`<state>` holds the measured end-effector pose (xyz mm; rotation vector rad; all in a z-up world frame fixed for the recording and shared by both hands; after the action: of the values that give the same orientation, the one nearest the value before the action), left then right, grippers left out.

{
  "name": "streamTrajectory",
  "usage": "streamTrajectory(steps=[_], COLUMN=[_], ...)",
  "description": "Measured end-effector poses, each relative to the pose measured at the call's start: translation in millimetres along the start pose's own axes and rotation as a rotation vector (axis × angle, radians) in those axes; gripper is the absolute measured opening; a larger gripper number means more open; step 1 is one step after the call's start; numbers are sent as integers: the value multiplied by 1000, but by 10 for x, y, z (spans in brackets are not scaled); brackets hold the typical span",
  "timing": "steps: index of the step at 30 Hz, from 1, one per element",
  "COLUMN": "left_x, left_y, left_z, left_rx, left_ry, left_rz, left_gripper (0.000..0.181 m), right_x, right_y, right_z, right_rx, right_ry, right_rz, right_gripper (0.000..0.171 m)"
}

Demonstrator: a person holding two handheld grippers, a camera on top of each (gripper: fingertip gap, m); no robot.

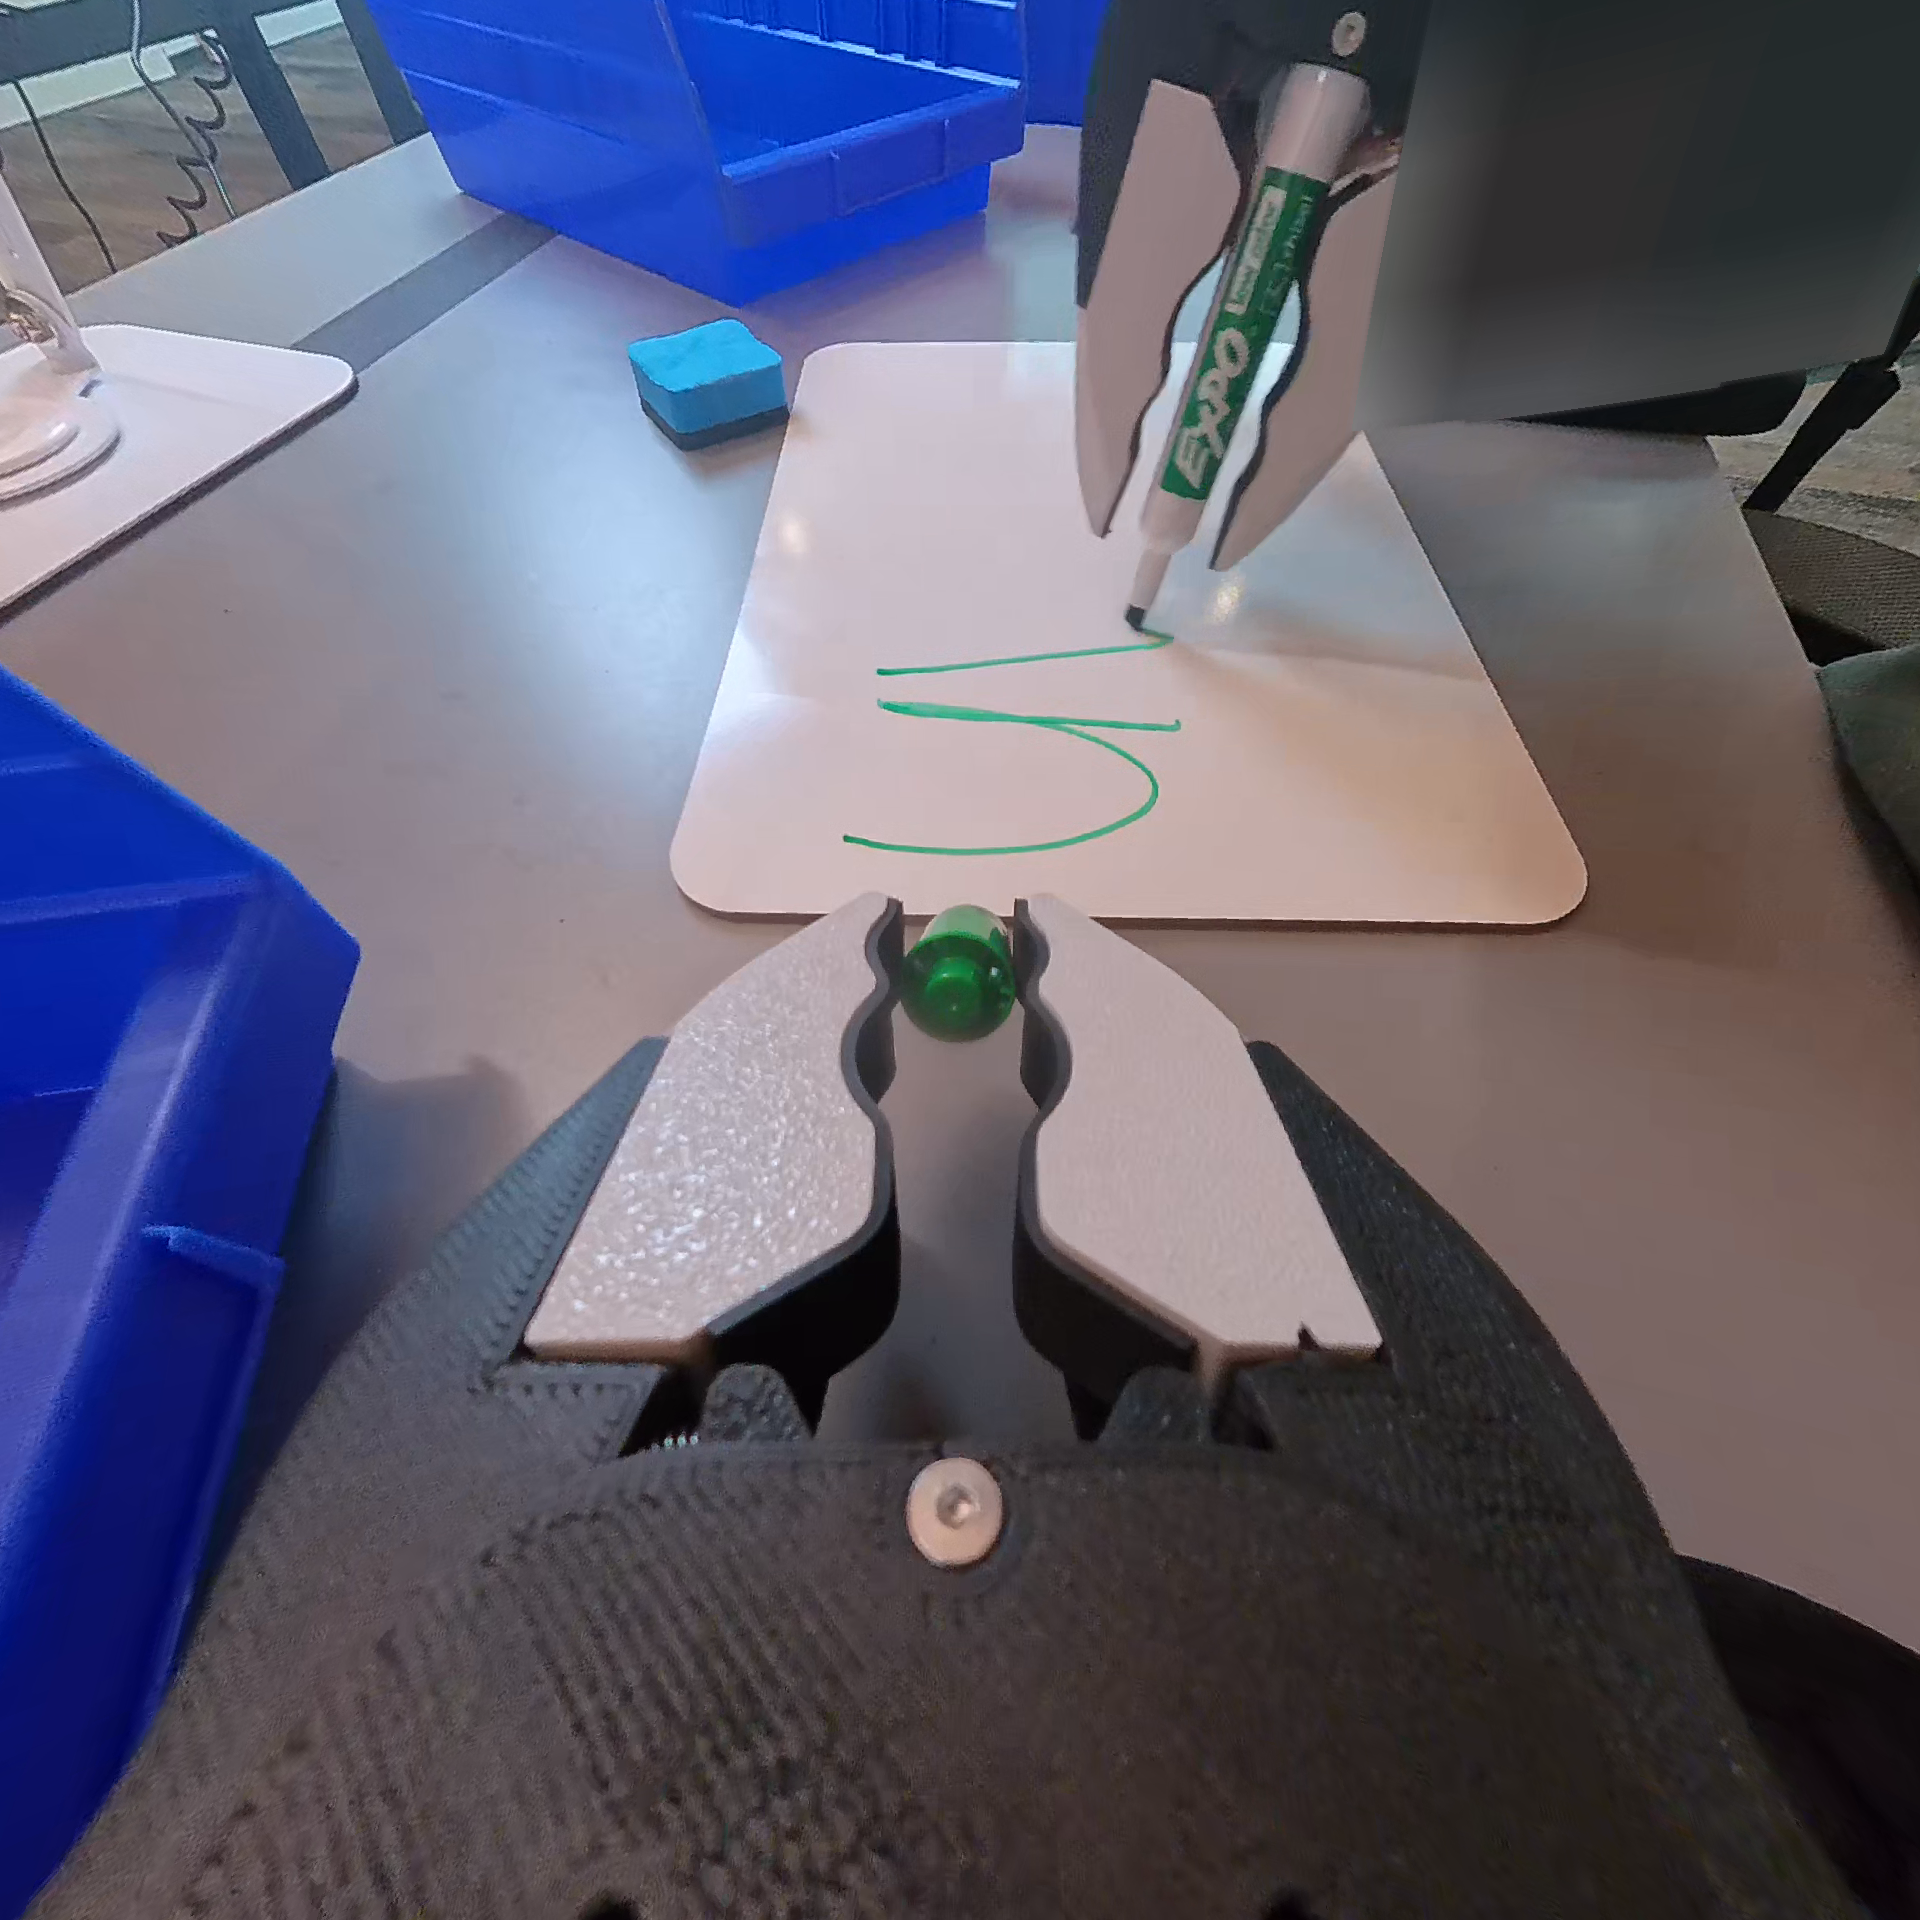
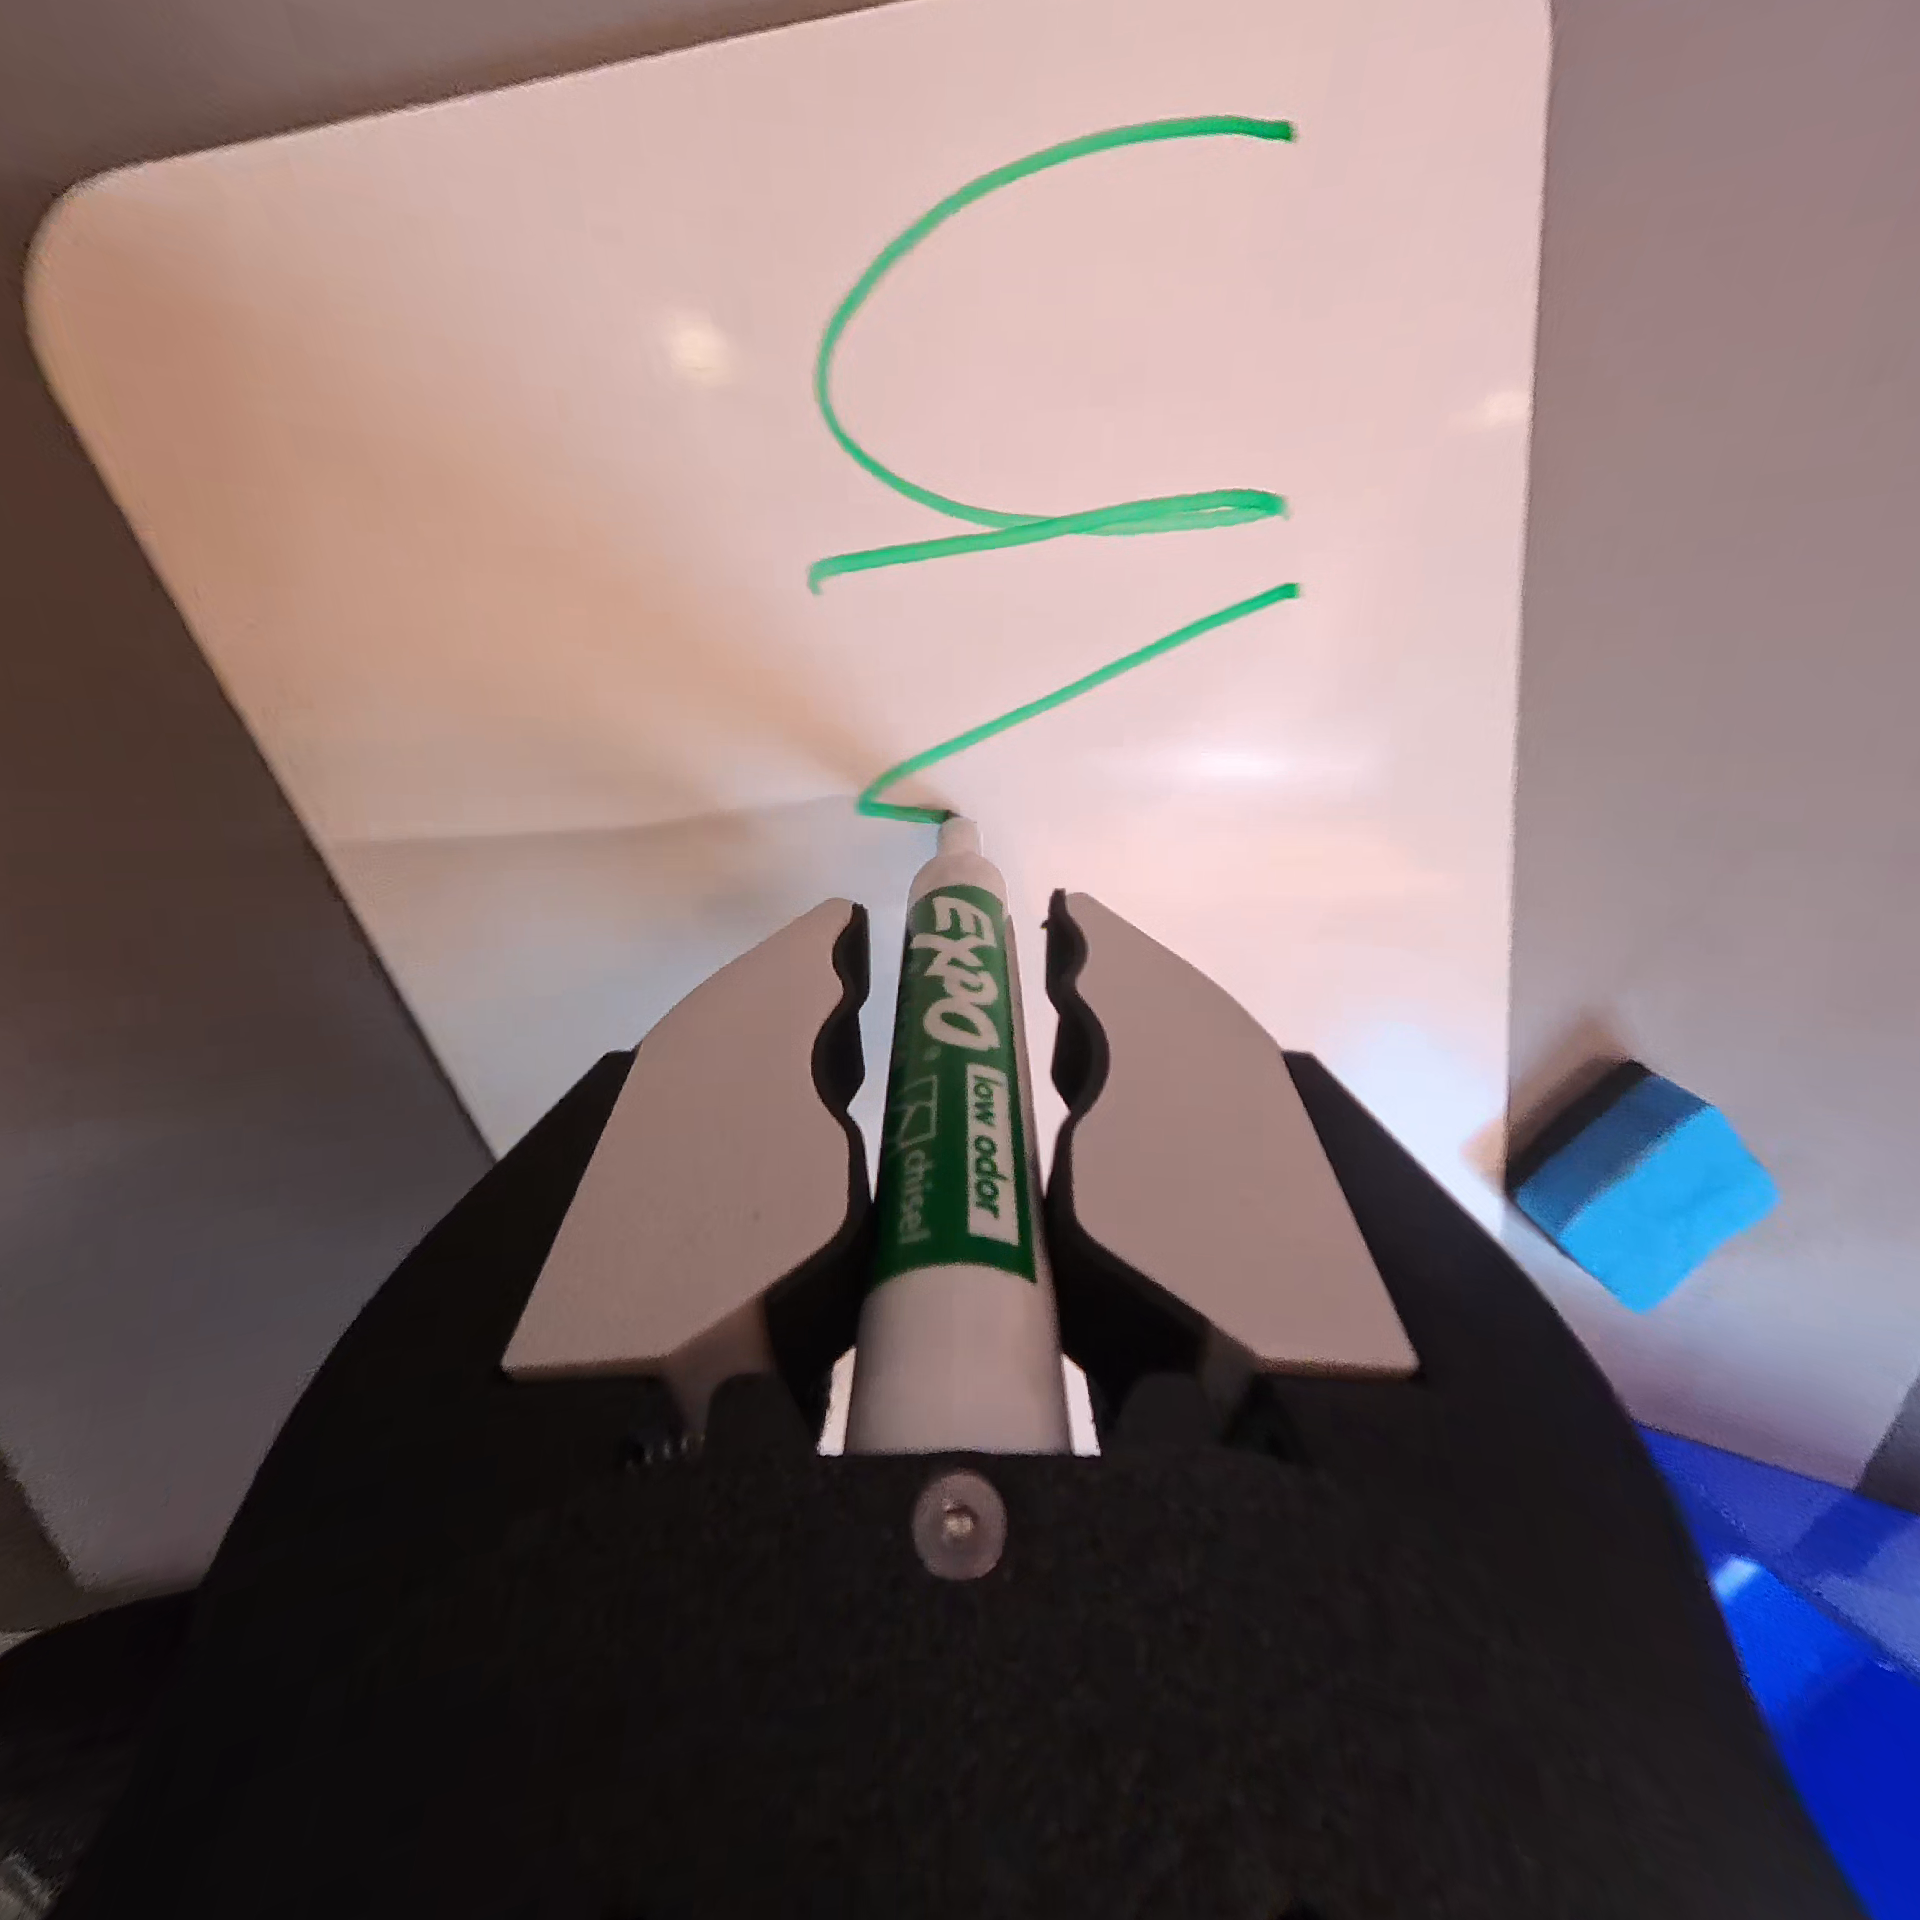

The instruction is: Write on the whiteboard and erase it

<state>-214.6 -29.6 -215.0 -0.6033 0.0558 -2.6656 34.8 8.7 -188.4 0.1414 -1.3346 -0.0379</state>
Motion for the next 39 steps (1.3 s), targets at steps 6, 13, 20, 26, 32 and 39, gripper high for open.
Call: streamTrajectory(steps=[6, 13, 20, 26, 32, 39], left_x=[2, 4, -6, -4, -4, -5], left_y=[-5, -12, -2, -1, 0, -5], left_z=[-2, -4, -5, -4, -4, -3], left_rx=[4, 9, -8, -11, -11, -5], left_ry=[2, 4, -7, -6, -7, -7], left_rz=[-3, -5, 1, 3, -1, -2], left_gripper=[20, 20, 20, 20, 20, 20], right_x=[-77, -78, -13, -89, -41, 50], right_y=[392, 594, 590, 642, 452, 156], right_z=[68, 67, -29, -28, -122, -251], right_rx=[3, -47, -93, -93, -85, -65], right_ry=[-18, 34, 59, 41, -1, -47], right_rz=[-86, -83, -97, -105, -56, 2], right_gripper=[33, 33, 33, 34, 33, 33])
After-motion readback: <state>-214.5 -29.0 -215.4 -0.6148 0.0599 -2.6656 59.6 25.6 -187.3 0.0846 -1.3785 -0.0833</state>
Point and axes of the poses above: each gripper's, where its closed fingertips meet, x back along the fingers, z out of its top, y = z × x across the jaws, the point moved 9 cm from there along x, back along the fingers, and after that the axes turned 8 degrees about -x, right-handed, at the moved point
